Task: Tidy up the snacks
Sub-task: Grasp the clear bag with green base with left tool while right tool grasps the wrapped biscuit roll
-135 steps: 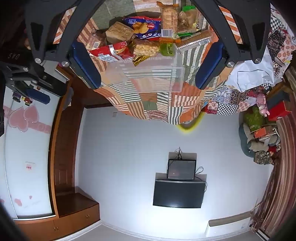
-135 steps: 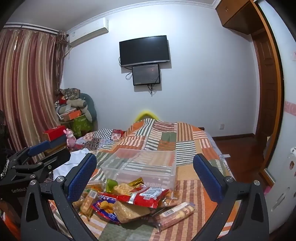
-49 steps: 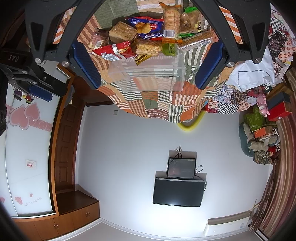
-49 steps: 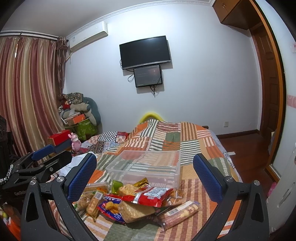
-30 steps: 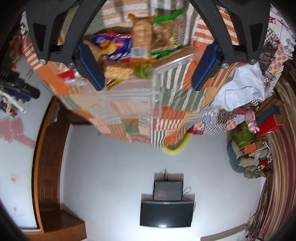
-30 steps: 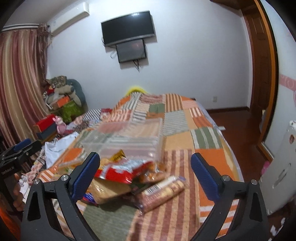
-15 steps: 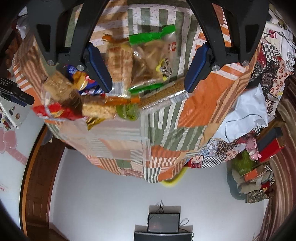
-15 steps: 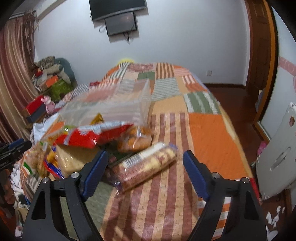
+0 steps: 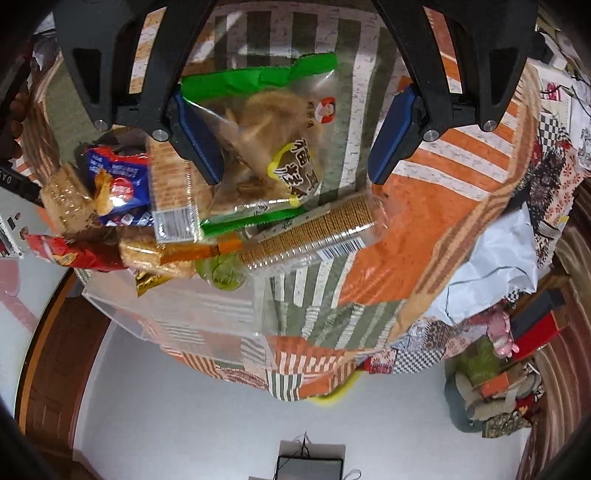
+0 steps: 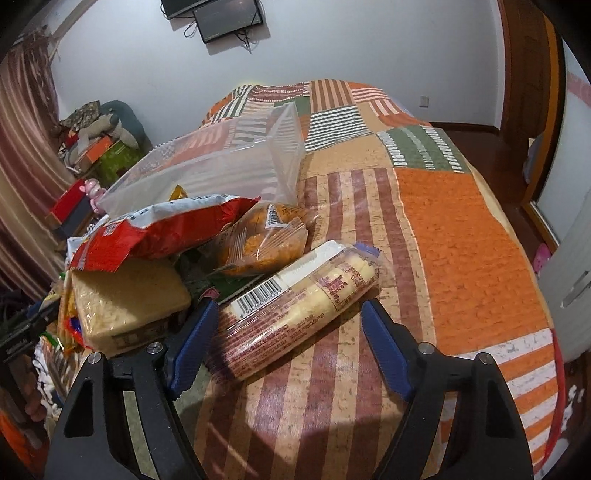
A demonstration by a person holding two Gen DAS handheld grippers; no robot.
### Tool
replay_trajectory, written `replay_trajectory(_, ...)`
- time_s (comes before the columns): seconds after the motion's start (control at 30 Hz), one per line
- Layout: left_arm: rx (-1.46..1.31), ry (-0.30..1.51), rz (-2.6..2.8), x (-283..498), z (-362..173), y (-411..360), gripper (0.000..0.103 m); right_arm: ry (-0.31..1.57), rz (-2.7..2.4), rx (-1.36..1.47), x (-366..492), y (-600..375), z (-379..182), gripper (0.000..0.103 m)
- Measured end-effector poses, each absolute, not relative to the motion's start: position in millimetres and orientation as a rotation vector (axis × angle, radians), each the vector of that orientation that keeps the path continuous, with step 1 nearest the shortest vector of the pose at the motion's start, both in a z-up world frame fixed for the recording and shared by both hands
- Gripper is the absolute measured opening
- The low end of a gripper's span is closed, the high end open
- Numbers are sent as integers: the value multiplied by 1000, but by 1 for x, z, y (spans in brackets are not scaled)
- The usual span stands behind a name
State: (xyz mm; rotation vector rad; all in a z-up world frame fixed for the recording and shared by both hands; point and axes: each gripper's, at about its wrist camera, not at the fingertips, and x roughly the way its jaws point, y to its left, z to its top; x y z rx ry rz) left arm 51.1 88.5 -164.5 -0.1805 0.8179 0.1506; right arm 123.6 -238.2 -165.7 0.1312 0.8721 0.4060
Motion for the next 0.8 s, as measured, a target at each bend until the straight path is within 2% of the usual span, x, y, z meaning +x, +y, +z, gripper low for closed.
replay_trajectory(0.27,-240,842,153,59,-179,100,80,892,380,99,132,-230,-168,79)
replay_trajectory(0.33,-252,849,151,59,-182,102,77,891,378,87,130,-230,-167,78)
replay_trajectory(0.37,-255,864,140,60,-184,103,70,892,381,81,129,-232,-167,78)
replay_trajectory(0.53,-214,858,145,58,-186,98,68,896,365,59,125,-244,-164,75)
replay_trajectory(0.6,-220,856,132,57,-185,98,63,897,354,48,121,-250,-163,75)
replay_trajectory(0.8,-234,843,116,51,-183,98,59,904,318,40,116,-267,-157,72)
